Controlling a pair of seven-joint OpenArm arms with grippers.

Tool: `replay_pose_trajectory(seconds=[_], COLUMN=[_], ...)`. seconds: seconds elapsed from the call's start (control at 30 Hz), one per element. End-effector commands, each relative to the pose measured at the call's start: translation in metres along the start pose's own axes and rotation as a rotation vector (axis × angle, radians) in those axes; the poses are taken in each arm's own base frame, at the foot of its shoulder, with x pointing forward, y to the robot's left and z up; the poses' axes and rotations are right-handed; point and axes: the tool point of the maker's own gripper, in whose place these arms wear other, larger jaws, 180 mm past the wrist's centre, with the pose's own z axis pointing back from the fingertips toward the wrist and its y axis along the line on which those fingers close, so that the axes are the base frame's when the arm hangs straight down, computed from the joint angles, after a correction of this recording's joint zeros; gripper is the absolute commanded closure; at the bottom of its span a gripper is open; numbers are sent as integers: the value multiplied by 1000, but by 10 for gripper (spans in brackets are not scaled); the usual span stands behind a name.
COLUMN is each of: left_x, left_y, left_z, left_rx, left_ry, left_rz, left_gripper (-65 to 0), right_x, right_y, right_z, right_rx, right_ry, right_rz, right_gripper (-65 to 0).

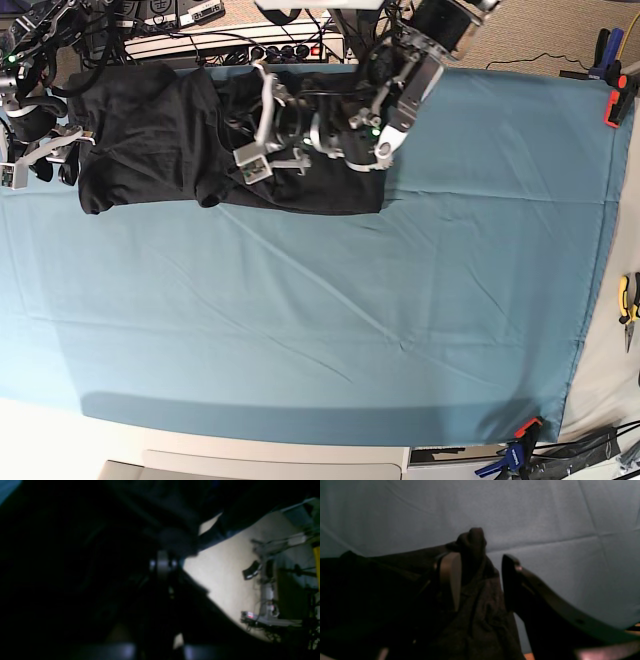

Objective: Fold the T-shirt properly
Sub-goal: 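Press and smooth the folded hem end with the left gripper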

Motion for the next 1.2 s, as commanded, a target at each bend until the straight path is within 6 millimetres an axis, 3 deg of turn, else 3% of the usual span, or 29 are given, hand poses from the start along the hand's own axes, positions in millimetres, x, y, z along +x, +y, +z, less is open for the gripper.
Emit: replay_pose_trajectory(seconds=[0.0, 0.13, 0.33, 0.47, 0.7, 1.17], left_x=[20, 19, 14, 8, -1, 30], left_y=[-6, 3, 54, 69, 73, 62], left_z=[0, 0, 19, 31, 35, 17], left_rx=[-18, 30, 234, 277, 285, 262], left_ry=[-62, -31, 69, 98, 123, -15], left_rz=[-16, -53, -117, -130, -130, -131], left_gripper=[0, 0, 0, 0, 0, 0], right_x=[15, 15, 15, 15, 15, 16], right_y=[-2, -2, -2, -2, -2, -2], right_z=[3, 3, 3, 3, 3, 4], right_rx=[-5, -5, -5, -5, -5, -5], right_ry=[-50, -50, -49, -49, -50, -54], right_rz=[19, 19, 20, 20, 19, 19], right_gripper=[-268, -268, -268, -268, -268, -268])
